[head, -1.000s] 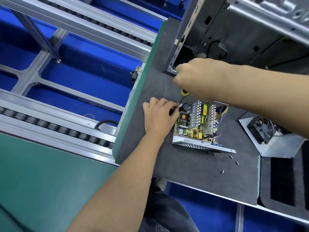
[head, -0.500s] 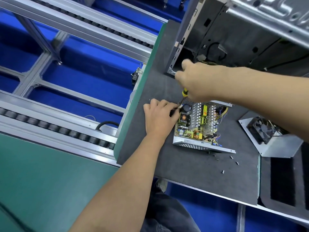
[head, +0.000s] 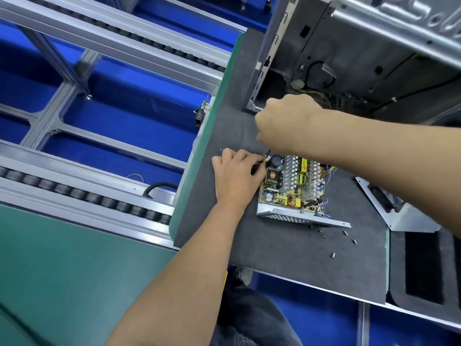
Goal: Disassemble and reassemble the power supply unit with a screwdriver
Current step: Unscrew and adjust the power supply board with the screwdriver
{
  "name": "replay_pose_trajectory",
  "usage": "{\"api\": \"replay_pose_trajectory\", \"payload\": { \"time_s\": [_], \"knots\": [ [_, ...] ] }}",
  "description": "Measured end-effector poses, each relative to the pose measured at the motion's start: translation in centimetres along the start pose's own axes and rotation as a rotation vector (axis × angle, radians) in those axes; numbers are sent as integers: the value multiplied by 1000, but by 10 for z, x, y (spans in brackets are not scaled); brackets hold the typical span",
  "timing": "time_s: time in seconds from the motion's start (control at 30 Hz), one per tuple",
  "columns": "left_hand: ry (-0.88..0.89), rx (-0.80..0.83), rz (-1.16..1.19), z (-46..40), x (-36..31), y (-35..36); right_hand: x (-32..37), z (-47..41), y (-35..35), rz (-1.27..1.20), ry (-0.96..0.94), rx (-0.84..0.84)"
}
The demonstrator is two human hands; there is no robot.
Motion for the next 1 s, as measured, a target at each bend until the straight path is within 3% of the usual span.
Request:
{"api": "replay_pose_trajectory", "payload": {
  "time_s": [0.17,0.4,0.6,0.83,0.93,1.0],
  "knots": [
    [3,-17,-7,0,0,-1,-9,10,6,-87,10,89],
    [-4,3,-23,-2,1,2,8,18,-11,175,-339,-31],
    [8,-9,-13,-1,1,1,8,9,-4,57,-161,-32],
    [39,-37,-6,1,1,1,-17,3,16,-153,137,101],
    [36,-31,-16,1,0,1,-27,15,19,-166,78,126],
    [36,-34,-22,0,0,0,-23,19,12,-36,-61,62]
  ]
}}
Point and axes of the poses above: each hand's wrist, its own z-axis away from the middle knuckle, its own y-axis out of the palm, x = y × z, the point moved 5 cm from there along -z, towards the middle knuckle, and after that the axes turned 2 degrees about -x, right-handed, at the moved point
